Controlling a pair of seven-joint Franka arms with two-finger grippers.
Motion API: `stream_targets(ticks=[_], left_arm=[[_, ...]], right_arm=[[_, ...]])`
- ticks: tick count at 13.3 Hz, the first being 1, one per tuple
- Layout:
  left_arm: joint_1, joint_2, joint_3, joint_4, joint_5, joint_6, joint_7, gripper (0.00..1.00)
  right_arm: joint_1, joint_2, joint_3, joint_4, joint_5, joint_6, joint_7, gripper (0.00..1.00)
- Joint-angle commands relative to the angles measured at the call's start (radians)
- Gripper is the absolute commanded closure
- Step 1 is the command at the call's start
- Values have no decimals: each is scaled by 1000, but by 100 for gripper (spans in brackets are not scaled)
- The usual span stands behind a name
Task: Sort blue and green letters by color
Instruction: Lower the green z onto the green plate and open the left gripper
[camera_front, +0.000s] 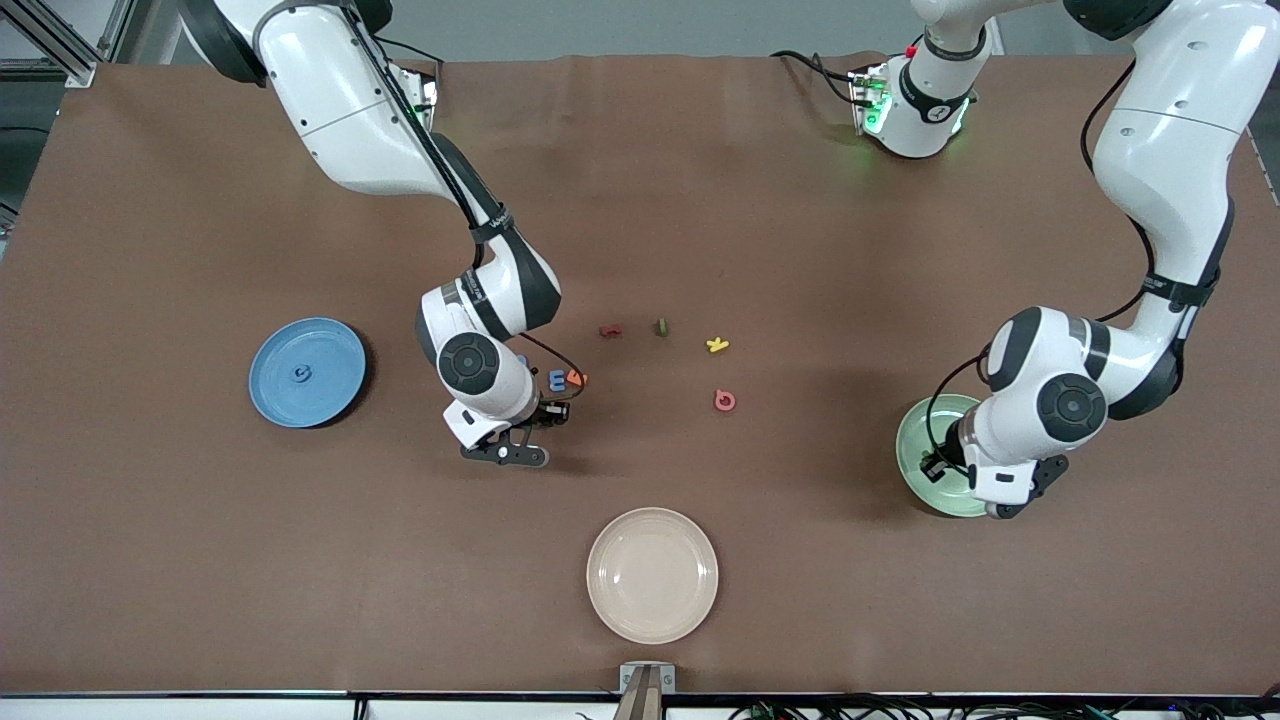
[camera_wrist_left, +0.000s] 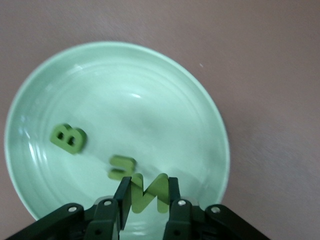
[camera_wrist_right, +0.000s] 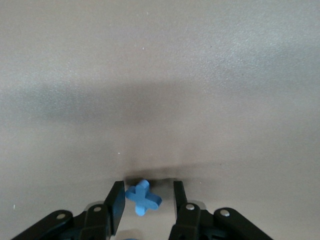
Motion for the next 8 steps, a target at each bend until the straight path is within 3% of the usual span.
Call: stream_targets(ticks=[1,4,8], left_arm=[[5,-4,-2,2,12,0,28,100],[-3,5,-2,2,14,1,34,100],[-3,1,0,-2,14,-3,43,100]], right_arm=[[17,8,-12,11,-5,4,25,53],[17,8,-12,11,-5,4,25,53],[17,8,-14,11,-7,4,25,61]])
